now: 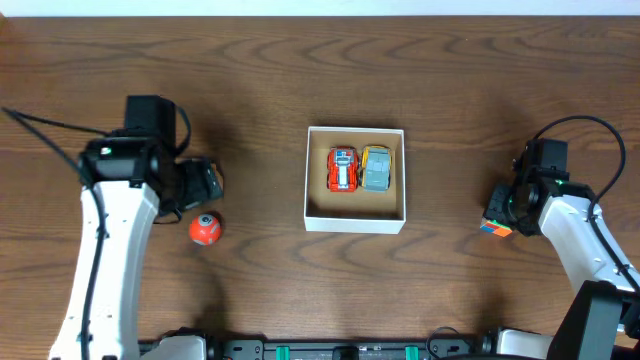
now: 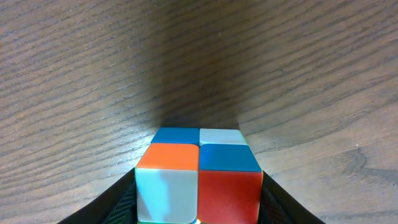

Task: Pack container
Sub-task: 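Move the left gripper over the orange ball and grasp it, then carry the orange ball into the box and lower it, then open the left gripper to release the ball beside the trucks, then withdraw the left gripper out of the box to the left, then carry the puzzle cube with the right gripper into the box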

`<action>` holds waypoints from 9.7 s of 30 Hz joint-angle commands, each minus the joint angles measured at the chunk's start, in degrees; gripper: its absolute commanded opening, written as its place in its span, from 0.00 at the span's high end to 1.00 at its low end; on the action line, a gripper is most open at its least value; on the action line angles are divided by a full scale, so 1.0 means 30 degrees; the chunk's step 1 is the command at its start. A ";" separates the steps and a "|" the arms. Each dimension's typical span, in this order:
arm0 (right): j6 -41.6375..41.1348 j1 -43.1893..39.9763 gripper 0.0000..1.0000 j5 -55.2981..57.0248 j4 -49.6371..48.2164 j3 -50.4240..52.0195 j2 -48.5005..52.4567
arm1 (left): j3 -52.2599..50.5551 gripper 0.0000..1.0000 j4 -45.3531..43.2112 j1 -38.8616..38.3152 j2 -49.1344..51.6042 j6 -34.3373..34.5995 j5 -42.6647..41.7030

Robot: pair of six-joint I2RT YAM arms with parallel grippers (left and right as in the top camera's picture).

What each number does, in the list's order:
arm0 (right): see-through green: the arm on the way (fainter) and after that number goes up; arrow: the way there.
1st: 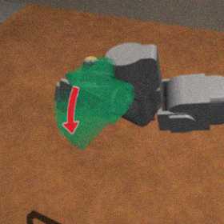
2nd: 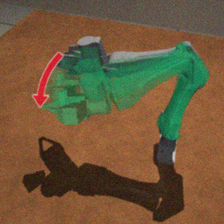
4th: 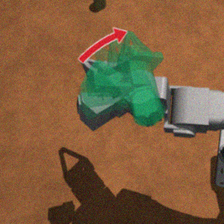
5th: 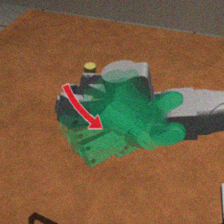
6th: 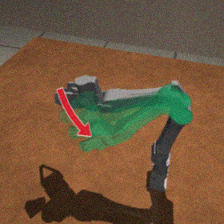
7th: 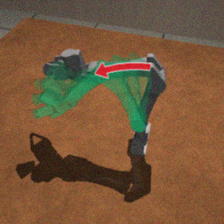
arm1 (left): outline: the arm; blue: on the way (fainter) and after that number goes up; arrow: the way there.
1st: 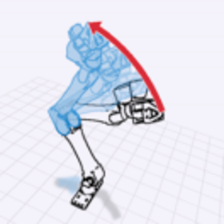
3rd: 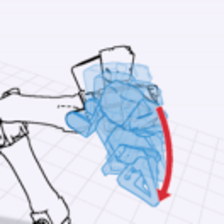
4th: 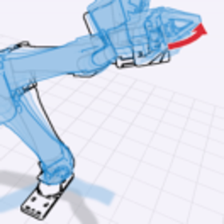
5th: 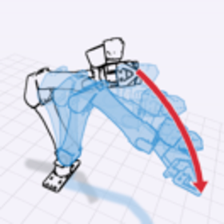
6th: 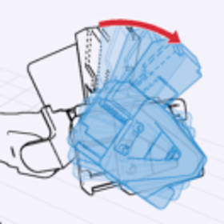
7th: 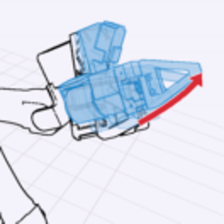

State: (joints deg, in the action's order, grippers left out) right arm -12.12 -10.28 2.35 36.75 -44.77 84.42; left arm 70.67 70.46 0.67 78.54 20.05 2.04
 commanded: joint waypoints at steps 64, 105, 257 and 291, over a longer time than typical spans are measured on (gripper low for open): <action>-0.0226 -0.0124 0.21 0.0058 -0.0058 0.0124 0.0117 | -0.1545 0.81 -0.4728 -0.1260 0.3322 -0.1639 -0.1603; -0.0226 -0.0124 0.21 0.0058 -0.0051 0.0124 0.0117 | 0.1523 0.94 -1.0805 -1.0535 0.7293 -0.4590 -0.1625; -0.0663 -0.0117 0.13 -0.0437 0.0036 -0.0022 0.0117 | 0.1559 0.46 -0.4415 -0.5348 -0.3949 -0.1428 0.1668; -0.1093 -0.0102 0.81 -0.0335 -0.0765 -0.0328 0.2914 | 0.1515 0.45 -0.4000 -0.0852 0.0109 -0.1428 -0.0998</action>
State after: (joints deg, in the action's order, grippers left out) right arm -15.07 -10.28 1.43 33.65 -44.95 92.23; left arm 74.39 58.15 -2.24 79.02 15.66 -0.93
